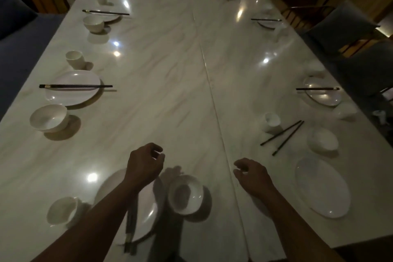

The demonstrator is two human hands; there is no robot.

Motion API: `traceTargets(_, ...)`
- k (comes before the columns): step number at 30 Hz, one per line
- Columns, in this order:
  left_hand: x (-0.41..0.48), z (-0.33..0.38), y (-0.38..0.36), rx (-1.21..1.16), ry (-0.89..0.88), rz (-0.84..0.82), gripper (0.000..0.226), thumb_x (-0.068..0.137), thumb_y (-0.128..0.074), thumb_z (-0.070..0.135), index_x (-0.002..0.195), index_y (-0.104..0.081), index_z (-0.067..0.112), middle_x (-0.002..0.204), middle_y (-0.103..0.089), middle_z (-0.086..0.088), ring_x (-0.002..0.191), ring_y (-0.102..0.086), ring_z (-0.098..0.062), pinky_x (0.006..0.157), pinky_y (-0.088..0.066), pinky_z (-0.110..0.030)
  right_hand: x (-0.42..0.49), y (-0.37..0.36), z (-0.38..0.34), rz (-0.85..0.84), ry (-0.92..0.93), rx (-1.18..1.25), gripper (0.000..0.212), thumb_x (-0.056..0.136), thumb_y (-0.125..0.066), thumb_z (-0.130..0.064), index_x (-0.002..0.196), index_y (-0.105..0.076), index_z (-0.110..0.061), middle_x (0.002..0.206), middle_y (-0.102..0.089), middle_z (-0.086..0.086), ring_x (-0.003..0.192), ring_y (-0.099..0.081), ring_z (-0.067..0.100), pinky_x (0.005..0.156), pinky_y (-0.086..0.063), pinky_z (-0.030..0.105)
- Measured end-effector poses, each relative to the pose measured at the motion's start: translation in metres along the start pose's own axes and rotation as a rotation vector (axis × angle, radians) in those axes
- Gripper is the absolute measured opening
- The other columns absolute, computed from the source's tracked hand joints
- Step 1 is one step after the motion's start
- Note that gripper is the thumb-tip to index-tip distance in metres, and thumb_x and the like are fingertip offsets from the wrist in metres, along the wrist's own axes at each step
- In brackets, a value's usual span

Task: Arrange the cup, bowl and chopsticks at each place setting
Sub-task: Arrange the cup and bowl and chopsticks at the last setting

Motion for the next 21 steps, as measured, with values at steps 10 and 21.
traceTargets(10,0.017,0.198,-0.148,0.041,-0.07,-0.106,0.032,0.082,-0.07,0.033,0.113,-0.066,0.023,0.092,-0.07,0.006,0.083,-0.066,-0.013,0.081,-0.051,-0.027,0.094,0.164,0.126,0.127,0.113,0.06,0.021,0.084,-0.07,-0.017,0.105,-0.071,-0.016,0.098,-0.069,-0.002,0.087,-0.063,0.009,0.078,-0.043,0.017)
traceTargets(21,0.057,0.33,-0.266,0.262,-0.224,-0.247,0.09,0.071,-0.079,0.038,0.146,-0.03,0.024,0.144,-0.037,-0.008,0.13,-0.042,-0.03,0.097,-0.049,-0.046,0.18,0.251,0.227,-0.069,-0.029,-0.429,0.111,0.066,-0.075,-0.065,0.153,-0.014,-0.035,0.161,-0.004,0.005,0.147,-0.009,0.036,0.116,-0.024,0.053)
Point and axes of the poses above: each hand's wrist, its own x-axis towards the middle knuckle, its own y-axis out of the back of the hand, z = x × y, the point moved 2 cm from there along x, towards the middle knuckle
